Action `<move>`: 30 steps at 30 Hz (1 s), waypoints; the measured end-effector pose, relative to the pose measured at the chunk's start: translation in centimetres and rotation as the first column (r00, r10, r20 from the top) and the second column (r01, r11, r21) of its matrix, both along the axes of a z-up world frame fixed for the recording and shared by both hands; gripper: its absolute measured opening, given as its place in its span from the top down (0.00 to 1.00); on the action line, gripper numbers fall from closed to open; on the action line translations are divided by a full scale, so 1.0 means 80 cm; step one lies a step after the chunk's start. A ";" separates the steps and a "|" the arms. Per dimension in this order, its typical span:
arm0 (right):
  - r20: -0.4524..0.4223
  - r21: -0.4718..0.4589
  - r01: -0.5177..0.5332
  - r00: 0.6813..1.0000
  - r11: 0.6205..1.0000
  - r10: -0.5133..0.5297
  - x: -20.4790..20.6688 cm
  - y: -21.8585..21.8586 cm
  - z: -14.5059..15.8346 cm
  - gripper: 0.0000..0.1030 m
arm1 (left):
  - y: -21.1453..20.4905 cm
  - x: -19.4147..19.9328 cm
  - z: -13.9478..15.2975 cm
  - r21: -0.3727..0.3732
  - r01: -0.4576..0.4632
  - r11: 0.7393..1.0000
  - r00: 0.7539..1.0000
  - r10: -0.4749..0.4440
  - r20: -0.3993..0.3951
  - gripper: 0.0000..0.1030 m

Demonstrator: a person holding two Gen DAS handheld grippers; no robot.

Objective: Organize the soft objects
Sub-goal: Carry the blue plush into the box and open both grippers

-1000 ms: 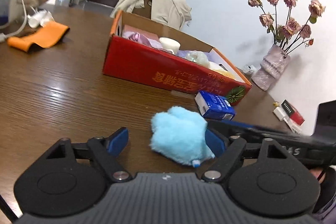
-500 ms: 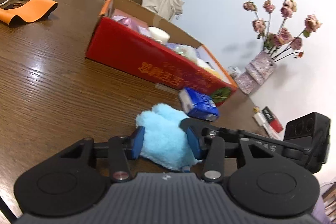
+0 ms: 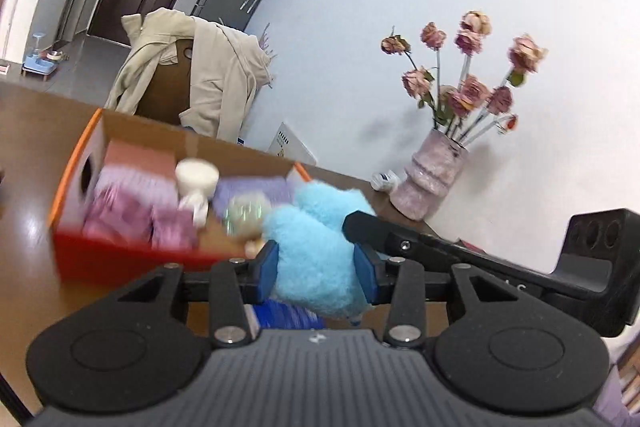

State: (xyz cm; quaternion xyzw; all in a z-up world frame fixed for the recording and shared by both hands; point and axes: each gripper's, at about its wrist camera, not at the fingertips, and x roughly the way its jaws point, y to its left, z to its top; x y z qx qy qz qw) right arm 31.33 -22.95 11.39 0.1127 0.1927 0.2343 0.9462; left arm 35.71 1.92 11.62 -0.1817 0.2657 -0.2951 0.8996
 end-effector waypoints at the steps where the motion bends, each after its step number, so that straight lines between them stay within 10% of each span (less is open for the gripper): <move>1: 0.002 -0.003 0.009 1.000 1.000 -0.009 0.021 -0.003 0.006 0.69 | -0.002 0.019 0.001 -0.007 -0.003 1.000 1.000 0.002 -0.018 0.60; 7: -0.136 -0.015 0.010 0.991 1.000 -0.012 0.147 -0.004 -0.016 0.70 | -0.002 0.121 -0.042 0.035 -0.027 0.999 0.990 0.032 -0.135 0.60; 13: -0.283 -0.231 -0.060 0.959 0.971 -0.008 0.202 0.051 -0.094 0.86 | -0.007 0.137 -0.083 0.176 -0.052 0.983 0.985 0.079 -0.154 0.69; 23: -0.255 -0.292 -0.041 0.966 0.955 -0.037 0.179 0.048 -0.071 0.83 | -0.004 0.126 -0.072 0.212 -0.058 0.976 0.985 0.091 -0.147 0.76; 30: -0.093 -0.244 -0.005 0.995 0.970 -0.018 0.112 0.010 0.007 0.76 | 0.023 0.057 0.008 0.256 -0.141 0.956 0.990 0.142 0.017 0.75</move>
